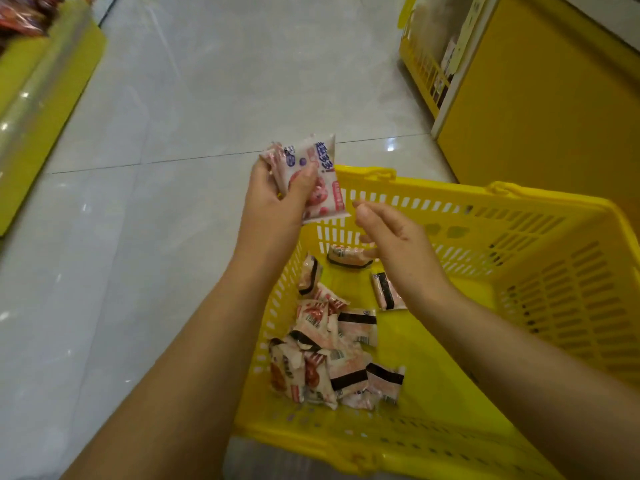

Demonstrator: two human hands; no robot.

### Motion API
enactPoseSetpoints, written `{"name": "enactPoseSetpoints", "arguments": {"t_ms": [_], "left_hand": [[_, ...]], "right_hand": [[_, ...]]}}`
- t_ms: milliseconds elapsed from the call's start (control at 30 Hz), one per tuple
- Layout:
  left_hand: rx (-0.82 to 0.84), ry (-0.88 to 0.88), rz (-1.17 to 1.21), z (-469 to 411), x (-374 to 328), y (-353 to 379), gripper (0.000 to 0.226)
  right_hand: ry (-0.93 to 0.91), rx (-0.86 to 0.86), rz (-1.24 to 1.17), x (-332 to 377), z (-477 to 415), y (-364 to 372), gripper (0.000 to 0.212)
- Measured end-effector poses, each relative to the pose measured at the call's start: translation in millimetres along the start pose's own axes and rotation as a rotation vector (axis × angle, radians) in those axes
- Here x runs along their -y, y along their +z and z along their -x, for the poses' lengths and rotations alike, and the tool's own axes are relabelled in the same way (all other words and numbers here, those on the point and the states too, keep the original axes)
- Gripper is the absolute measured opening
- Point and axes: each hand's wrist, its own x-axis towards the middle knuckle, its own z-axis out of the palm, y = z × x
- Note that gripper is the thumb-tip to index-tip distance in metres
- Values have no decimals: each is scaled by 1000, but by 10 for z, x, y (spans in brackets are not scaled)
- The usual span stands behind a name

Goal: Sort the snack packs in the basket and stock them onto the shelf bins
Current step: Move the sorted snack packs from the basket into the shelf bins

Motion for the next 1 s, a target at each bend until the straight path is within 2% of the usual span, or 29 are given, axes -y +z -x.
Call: {"name": "enactPoseSetpoints", "arguments": {"t_ms": [67, 100, 167, 233, 367, 467, 600, 700, 800, 867, 1000], "left_hand": [[-57, 37, -30, -52, -62, -198, 29], [-72, 42, -30, -68, -81, -271, 28], [-79, 42, -31, -83, -92, -361, 24], [-69, 42, -40, -64, -71, -379, 22], [-40, 33, -62, 10, 18, -316, 20], [-36, 33, -90, 30, 57, -255, 21], [-37, 31, -95, 21, 77, -218, 28], [-37, 38, -89, 13, 83, -184, 28], [-23, 38, -90, 10, 104, -132, 34], [7, 31, -76, 15, 141, -66, 31], [77, 14, -65, 38, 240, 106, 25]], "right_hand": [[172, 254, 222, -117, 115, 52, 18], [242, 425, 375, -201, 190, 102, 27], [296, 700, 624, -398, 344, 228, 58], [267, 771, 756, -563, 473, 351, 75], [175, 648, 977, -723, 557, 548, 83], [66, 592, 1041, -773, 575, 665, 68], [54, 665, 991, -810, 525, 678, 57], [141, 689, 934, -813, 345, 467, 61], [271, 579, 902, -857, 176, 27, 65], [337, 517, 858, -943, 97, -315, 58], [584, 337, 328, -1167, 15, -841, 37]]}}
